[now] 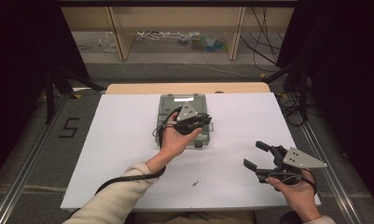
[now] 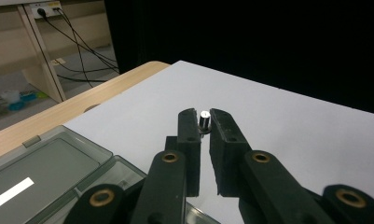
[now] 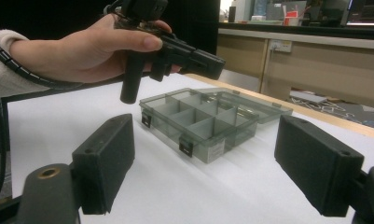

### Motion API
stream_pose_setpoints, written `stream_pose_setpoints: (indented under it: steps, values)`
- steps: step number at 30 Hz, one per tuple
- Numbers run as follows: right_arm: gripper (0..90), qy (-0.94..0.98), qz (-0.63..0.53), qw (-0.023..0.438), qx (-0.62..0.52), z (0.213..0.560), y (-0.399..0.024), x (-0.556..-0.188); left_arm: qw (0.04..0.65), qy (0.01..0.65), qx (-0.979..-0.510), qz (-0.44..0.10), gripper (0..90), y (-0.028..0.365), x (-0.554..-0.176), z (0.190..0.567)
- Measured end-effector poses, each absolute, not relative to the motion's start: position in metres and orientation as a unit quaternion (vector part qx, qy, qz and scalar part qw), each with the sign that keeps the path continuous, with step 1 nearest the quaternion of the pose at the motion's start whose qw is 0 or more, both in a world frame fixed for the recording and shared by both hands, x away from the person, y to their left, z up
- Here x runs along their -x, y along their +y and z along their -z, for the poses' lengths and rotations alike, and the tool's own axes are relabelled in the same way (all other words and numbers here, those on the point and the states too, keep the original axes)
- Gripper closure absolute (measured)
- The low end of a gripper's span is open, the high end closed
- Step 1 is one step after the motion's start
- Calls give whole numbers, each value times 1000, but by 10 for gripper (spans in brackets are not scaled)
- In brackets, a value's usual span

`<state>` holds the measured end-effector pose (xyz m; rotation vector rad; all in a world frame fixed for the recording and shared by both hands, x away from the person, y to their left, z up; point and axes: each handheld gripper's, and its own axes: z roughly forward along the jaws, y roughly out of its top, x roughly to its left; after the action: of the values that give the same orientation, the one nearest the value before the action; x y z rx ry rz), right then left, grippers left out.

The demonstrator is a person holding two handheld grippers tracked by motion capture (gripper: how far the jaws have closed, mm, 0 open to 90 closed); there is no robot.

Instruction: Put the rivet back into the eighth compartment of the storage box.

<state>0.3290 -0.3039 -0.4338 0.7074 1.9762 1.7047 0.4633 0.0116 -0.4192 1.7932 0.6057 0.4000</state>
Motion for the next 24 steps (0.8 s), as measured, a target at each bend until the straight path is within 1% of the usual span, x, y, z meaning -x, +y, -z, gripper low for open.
stream_pose_setpoints:
  steps: [5,8,10,12,15,16,20,21,23,24]
  values:
    - [211,714,-614,222,-254,434,-304,-329,566,263,-762,-173,821,9,-467,419]
    - [211,713,-614,223,-253,434,-304,-329,565,264,-764,-165,821,8,-469,421]
    - [211,714,-615,215,-256,434,-304,-329,562,266,-766,-162,820,8,-472,422]
    - [211,714,-614,223,-253,434,-304,-329,559,269,-767,-163,818,9,-474,422]
    - [211,714,-614,223,-252,434,-304,-329,559,274,-766,-162,801,12,-475,421]
    - [211,715,-614,212,-258,434,-304,-328,560,275,-765,-160,776,13,-475,421]
    - [211,716,-613,210,-260,434,-304,-328,560,280,-764,-157,655,18,-474,422]
    - [211,716,-613,210,-260,434,-304,-328,560,280,-764,-157,604,19,-473,422]
    - [211,716,-613,210,-260,434,-304,-328,562,277,-764,-154,560,23,-471,422]
    - [211,716,-613,210,-260,434,-304,-328,561,276,-765,-154,560,24,-469,422]
